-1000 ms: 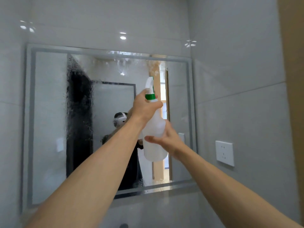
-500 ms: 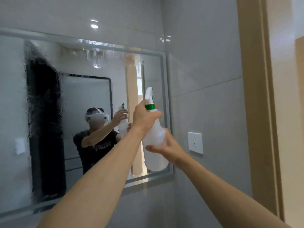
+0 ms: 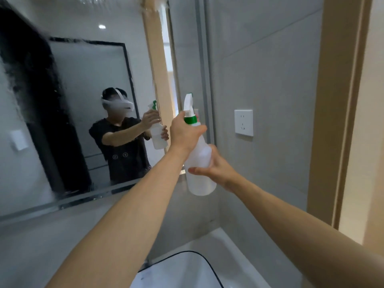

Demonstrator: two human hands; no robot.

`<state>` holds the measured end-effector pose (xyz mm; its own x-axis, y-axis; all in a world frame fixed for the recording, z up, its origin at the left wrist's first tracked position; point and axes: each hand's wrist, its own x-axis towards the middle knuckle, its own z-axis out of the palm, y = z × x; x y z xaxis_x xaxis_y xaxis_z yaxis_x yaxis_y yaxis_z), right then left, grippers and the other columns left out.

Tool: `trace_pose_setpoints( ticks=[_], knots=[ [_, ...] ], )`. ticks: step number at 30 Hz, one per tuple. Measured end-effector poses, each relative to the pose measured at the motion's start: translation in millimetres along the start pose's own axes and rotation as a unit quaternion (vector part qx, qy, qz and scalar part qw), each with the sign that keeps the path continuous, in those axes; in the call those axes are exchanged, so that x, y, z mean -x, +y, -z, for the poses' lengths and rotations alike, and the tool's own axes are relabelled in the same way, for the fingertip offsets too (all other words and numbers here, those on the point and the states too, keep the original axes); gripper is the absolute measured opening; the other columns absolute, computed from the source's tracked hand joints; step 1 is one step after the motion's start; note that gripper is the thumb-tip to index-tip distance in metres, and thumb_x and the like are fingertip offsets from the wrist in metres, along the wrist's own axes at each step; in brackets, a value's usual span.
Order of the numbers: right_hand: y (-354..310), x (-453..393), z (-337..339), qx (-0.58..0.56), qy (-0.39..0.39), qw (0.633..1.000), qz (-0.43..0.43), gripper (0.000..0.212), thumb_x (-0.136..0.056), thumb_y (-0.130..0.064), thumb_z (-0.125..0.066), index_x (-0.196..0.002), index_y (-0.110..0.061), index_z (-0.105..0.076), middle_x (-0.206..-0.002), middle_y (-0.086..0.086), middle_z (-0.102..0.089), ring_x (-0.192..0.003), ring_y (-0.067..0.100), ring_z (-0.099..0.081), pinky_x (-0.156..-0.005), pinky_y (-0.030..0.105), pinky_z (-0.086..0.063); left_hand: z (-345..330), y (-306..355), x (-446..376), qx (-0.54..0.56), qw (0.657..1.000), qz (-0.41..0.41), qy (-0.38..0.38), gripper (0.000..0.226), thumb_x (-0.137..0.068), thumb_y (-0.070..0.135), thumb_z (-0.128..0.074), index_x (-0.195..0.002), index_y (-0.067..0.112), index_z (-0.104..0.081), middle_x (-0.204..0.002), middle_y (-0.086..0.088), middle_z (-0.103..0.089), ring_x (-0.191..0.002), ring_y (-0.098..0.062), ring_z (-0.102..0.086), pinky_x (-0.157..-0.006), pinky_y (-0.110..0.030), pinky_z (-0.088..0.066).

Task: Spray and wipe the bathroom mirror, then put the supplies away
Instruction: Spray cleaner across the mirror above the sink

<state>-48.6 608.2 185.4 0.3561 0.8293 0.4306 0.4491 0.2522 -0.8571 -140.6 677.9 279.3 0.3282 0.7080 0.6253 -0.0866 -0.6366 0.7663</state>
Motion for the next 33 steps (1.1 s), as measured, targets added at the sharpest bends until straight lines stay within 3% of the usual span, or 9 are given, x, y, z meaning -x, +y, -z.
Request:
trace_pose_setpoints(
  ticks=[7,10,13,15,19,24,29,31,33],
  knots=[
    [28,21,-7,-0.026,-0.016,0.999,-0.025,0.074,-0.074,-0.023,-0.088,-0.130,-0.022,-0.039,-0.122,-0.001,-0.059,-0.109,0.013,-0.061,-0.084,0.029,-0.051,0,-21,24,0.009,0.998,0.029,-0.053,0.040,-0.070,0.017,-0.081,-0.105,0.012,-0.062,-0.091,0.000,-0.064,-0.081,-0.017,-0.061,-0.075,-0.032,-0.052],
    [48,33,-7,-0.043,-0.019,0.997,-0.054,0.080,-0.066,-0.031,-0.087,-0.132,-0.022,-0.041,-0.123,0.000,-0.061,-0.111,0.015,-0.063,-0.092,0.036,-0.053,-1,-27,40,0.003,0.993,0.050,-0.109,0.040,-0.077,0.017,-0.080,-0.109,0.016,-0.056,-0.088,0.003,-0.057,-0.081,-0.015,-0.058,-0.071,-0.026,-0.047],
    [71,47,0,-0.047,-0.020,0.997,-0.061,0.081,-0.065,-0.034,-0.089,-0.132,-0.026,-0.045,-0.128,0.000,-0.062,-0.117,0.016,-0.062,-0.101,0.045,-0.051,2,-32,62,-0.007,0.976,0.085,-0.202,0.043,-0.080,0.025,-0.080,-0.115,0.020,-0.056,-0.102,-0.001,-0.065,-0.095,-0.019,-0.064,-0.082,-0.032,-0.053],
    [83,58,6,-0.050,-0.017,0.996,-0.068,0.078,-0.066,-0.029,-0.089,-0.131,-0.027,-0.046,-0.127,-0.001,-0.062,-0.118,0.016,-0.062,-0.100,0.042,-0.052,4,-41,77,0.008,0.957,0.106,-0.269,0.040,-0.085,0.035,-0.074,-0.118,0.018,-0.060,-0.113,-0.006,-0.069,-0.106,-0.022,-0.066,-0.094,-0.037,-0.052],
    [115,81,19,-0.053,-0.014,0.995,-0.086,0.074,-0.067,-0.016,-0.088,-0.130,-0.019,-0.048,-0.127,0.005,-0.065,-0.119,0.024,-0.062,-0.098,0.046,-0.054,-3,-73,106,0.145,0.908,0.211,-0.332,0.058,-0.094,0.068,-0.037,-0.130,0.030,-0.062,-0.129,0.008,-0.066,-0.125,-0.012,-0.058,-0.112,-0.047,-0.038],
    [155,118,30,-0.058,0.007,0.986,-0.153,0.077,-0.062,-0.014,-0.085,-0.128,-0.019,-0.045,-0.123,0.000,-0.063,-0.113,0.010,-0.063,-0.084,0.027,-0.054,-27,-118,145,0.173,0.853,0.367,-0.328,0.089,-0.084,0.082,-0.007,-0.136,0.030,-0.058,-0.138,0.006,-0.060,-0.134,-0.016,-0.048,-0.114,-0.050,-0.028],
    [207,164,32,-0.033,0.026,0.976,-0.215,0.090,-0.049,-0.028,-0.092,-0.129,-0.032,-0.050,-0.125,0.002,-0.064,-0.116,0.021,-0.062,-0.096,0.043,-0.055,-54,-154,199,0.216,0.802,0.468,-0.301,0.087,-0.091,0.076,-0.013,-0.141,0.017,-0.051,-0.134,-0.001,-0.062,-0.124,-0.016,-0.056,-0.110,-0.041,-0.038],
    [227,184,32,-0.013,0.031,0.971,-0.238,0.091,-0.048,-0.027,-0.094,-0.128,-0.037,-0.052,-0.124,0.001,-0.063,-0.115,0.020,-0.061,-0.094,0.033,-0.056,-64,-160,220,0.234,0.784,0.501,-0.283,0.084,-0.093,0.073,-0.017,-0.143,0.012,-0.046,-0.131,0.000,-0.061,-0.120,-0.014,-0.057,-0.105,-0.037,-0.040],
    [245,202,31,-0.004,0.031,0.966,-0.256,0.088,-0.049,-0.023,-0.094,-0.125,-0.039,-0.053,-0.120,-0.002,-0.065,-0.112,0.019,-0.062,-0.085,0.022,-0.055,-71,-169,237,0.250,0.766,0.528,-0.269,0.087,-0.093,0.072,-0.021,-0.148,0.008,-0.039,-0.143,-0.004,-0.054,-0.132,-0.017,-0.050,-0.114,-0.041,-0.036]
  ],
)
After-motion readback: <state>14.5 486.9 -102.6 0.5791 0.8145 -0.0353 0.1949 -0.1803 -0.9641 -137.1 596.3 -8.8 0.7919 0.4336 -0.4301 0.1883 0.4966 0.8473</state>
